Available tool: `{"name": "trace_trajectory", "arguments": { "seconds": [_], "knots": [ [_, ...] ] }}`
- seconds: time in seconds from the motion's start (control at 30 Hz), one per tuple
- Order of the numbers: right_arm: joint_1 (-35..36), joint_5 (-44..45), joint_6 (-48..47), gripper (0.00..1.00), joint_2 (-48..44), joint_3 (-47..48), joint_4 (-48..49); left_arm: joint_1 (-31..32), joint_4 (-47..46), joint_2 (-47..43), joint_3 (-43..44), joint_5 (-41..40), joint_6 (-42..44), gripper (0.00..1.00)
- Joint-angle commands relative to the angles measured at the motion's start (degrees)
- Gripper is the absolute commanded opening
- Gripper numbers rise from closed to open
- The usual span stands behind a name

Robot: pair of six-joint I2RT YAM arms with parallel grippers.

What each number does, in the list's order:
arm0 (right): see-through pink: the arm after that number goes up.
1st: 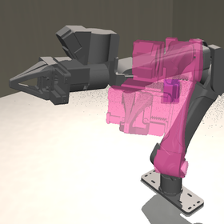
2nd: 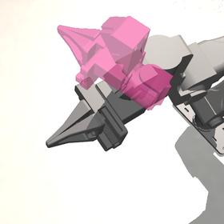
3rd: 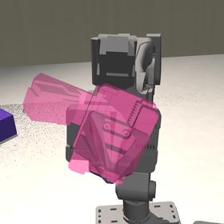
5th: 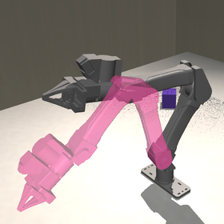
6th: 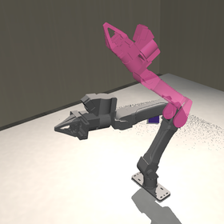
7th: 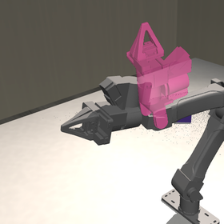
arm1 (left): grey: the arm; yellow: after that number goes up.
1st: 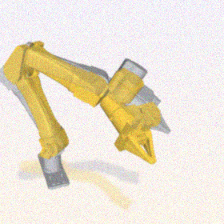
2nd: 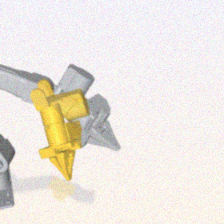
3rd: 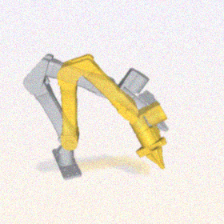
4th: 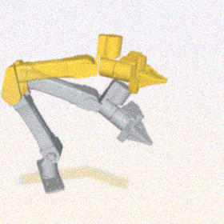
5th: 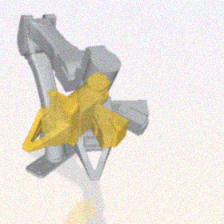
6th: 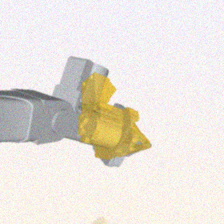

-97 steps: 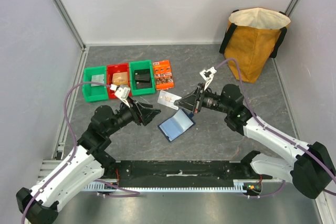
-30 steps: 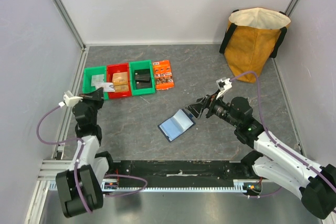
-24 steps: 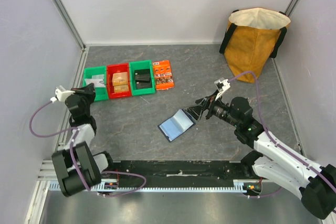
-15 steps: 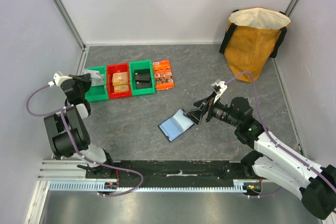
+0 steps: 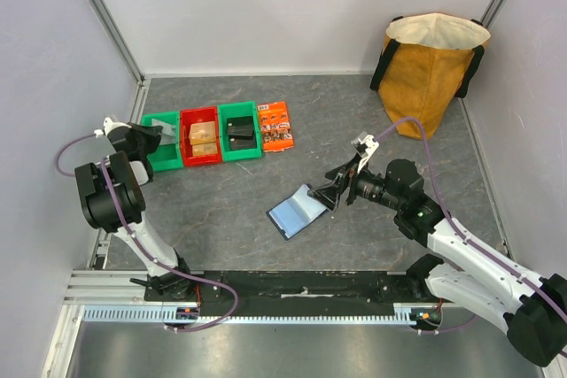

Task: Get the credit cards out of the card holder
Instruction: Place the credit card in the storage box.

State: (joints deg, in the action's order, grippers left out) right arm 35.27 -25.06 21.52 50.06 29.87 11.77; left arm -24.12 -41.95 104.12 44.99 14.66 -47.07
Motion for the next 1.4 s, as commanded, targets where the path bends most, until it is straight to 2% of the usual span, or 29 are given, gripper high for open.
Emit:
{"name": "trace_trajectory", "arguments": {
  "seconds": [0.0, 0.2, 0.37, 0.47, 0.6, 0.77, 0.87, 1.0, 1.27, 1.33, 1.37],
  "knots": [
    [-0.3, -1.0, -0.7, 0.98, 0.4, 2.7, 0.4, 1.0, 0.9, 2.1, 3.3, 3.0, 3.9, 0.18],
    [-0.3, -0.8, -0.7, 0.98, -0.1, 2.9, -0.3, 1.3, 7.3, -0.4, 4.8, 1.5, 6.6, 0.38],
    [-0.3, -1.1, 0.0, 0.98, -0.6, 3.4, -0.5, 1.2, 18.4, -4.4, 6.7, -0.7, 12.8, 0.50],
    [-0.3, -1.9, 0.4, 0.98, -1.3, 3.7, -0.9, 1.2, 24.6, -7.1, 8.4, -3.2, 17.3, 0.55],
    [-0.3, -1.9, 0.6, 0.98, -2.8, 3.5, -1.7, 1.2, 33.4, -9.6, 11.0, -5.3, 21.9, 0.56],
    [-0.3, 0.8, -0.1, 0.98, -5.1, 4.5, -5.4, 1.5, 39.7, -13.5, 12.0, -8.0, 25.4, 0.59],
    [-0.3, 7.9, -3.5, 0.98, -6.4, 7.1, -13.1, 3.6, 43.5, -17.8, 11.9, -10.1, 26.9, 0.59],
    [-0.3, 26.2, -7.0, 0.98, -8.3, 11.9, -25.1, 8.0, 48.0, -25.9, 11.1, -10.9, 28.3, 0.61],
    [-0.4, 53.3, -9.7, 0.98, -15.8, 14.2, -33.4, 14.3, 57.2, -48.5, 6.3, -4.3, 28.4, 0.63],
    [-0.3, 57.7, -9.3, 0.98, -17.7, 14.3, -34.2, 15.2, 57.5, -55.4, 3.5, -4.6, 27.2, 0.83],
    [-0.4, 59.7, -9.2, 0.98, -18.9, 14.2, -34.3, 16.6, 57.6, -59.3, 1.9, -6.9, 26.7, 0.86]
  ]
}}
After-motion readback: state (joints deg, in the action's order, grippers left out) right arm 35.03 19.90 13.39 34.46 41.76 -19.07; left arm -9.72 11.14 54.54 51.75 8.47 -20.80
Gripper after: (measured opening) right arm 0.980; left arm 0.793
